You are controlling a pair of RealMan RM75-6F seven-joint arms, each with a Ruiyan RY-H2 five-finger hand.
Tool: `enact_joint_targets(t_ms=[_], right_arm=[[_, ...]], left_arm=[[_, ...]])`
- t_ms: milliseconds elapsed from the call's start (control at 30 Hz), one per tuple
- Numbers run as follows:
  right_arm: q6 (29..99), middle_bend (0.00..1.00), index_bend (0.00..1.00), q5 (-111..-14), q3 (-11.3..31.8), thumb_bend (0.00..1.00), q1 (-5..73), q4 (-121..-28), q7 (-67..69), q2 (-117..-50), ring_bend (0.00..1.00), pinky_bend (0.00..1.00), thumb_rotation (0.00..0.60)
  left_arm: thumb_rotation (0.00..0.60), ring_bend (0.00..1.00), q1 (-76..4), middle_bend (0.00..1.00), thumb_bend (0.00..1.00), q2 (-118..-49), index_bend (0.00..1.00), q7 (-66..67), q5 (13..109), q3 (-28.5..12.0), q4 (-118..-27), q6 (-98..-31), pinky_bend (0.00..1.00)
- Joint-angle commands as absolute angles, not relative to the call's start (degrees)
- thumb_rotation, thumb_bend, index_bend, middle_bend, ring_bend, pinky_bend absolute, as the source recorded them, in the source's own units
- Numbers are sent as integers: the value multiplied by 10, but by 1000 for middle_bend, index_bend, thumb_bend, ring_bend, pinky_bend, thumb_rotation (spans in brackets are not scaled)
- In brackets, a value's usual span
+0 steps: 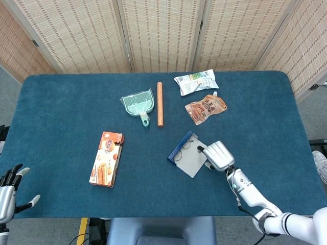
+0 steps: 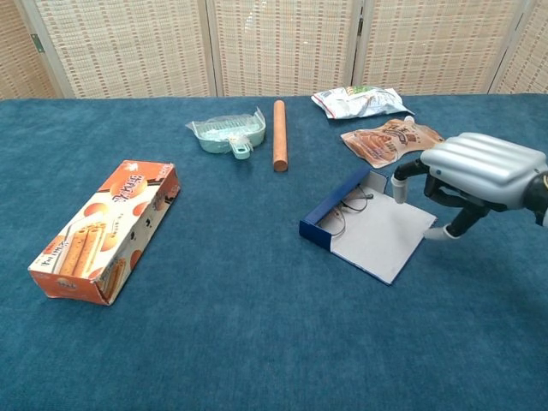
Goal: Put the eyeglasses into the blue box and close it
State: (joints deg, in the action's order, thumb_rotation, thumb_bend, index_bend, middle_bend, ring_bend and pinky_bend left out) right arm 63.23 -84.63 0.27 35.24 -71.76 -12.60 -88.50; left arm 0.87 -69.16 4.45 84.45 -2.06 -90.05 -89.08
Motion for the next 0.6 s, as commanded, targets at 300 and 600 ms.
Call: enact_joint_targets(t_ms=[300,600], right_arm=[[626,929,405,-857,11,209,353,-614,-91,-926,1000,991,600],[623,929,405,-866,9,178,351,-596,-70,-940,1000,991,600]], left_arm=[[600,147,10,137,186,-691,233,54,845,-19,-908,-893,238],[600,147,11,137,186,-690,233,54,839,-18,-905,-890,238]])
